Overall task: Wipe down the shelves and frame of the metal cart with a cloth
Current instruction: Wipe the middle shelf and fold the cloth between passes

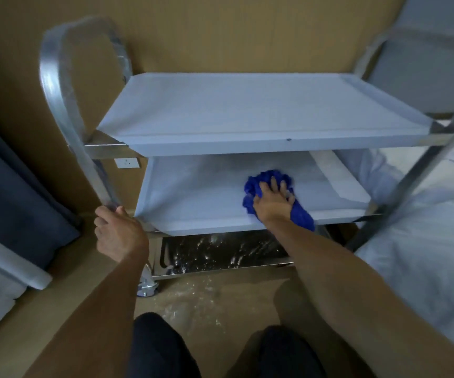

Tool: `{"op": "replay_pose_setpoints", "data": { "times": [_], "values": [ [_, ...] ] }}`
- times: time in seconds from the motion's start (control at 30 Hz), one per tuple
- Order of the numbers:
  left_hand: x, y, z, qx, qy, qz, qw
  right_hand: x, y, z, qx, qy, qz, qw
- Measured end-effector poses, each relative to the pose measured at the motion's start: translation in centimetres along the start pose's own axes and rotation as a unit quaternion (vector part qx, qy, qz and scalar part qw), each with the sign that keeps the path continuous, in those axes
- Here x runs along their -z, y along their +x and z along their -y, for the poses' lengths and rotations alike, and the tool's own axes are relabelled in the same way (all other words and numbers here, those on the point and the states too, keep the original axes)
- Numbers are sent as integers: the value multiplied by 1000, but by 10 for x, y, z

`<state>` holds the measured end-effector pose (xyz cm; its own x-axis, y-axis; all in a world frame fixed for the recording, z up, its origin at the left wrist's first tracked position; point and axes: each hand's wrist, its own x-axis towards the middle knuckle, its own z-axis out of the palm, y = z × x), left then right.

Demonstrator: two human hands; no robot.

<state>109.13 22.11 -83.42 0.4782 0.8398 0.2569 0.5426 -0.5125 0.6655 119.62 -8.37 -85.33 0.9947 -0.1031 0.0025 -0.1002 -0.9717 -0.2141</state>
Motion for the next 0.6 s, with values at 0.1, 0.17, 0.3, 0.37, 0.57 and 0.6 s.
{"op": "replay_pose_setpoints", "data": {
  "times": [0.1,0.17,0.3,0.37,0.57,0.6],
  "values": [
    [-6,-6,-11,14,-8,-19,1000,25,0,-96,-123,50,-48,990],
    [-9,-16,-21,44,-13,-9,999,32,-5,-127,-206,108,-99,968],
    [-4,-75,-24,56,20,81,995,24,-35,-130,-272,210,-183,921],
    [1,-107,-24,-4,47,156,987,22,-47,-124,-263,267,-205,904],
    [11,-148,-60,-74,4,306,949,18,-92,-92,-226,375,-285,853],
    [13,-152,-67,-88,-4,320,943,15,-98,-87,-227,375,-266,859]
  ]
}}
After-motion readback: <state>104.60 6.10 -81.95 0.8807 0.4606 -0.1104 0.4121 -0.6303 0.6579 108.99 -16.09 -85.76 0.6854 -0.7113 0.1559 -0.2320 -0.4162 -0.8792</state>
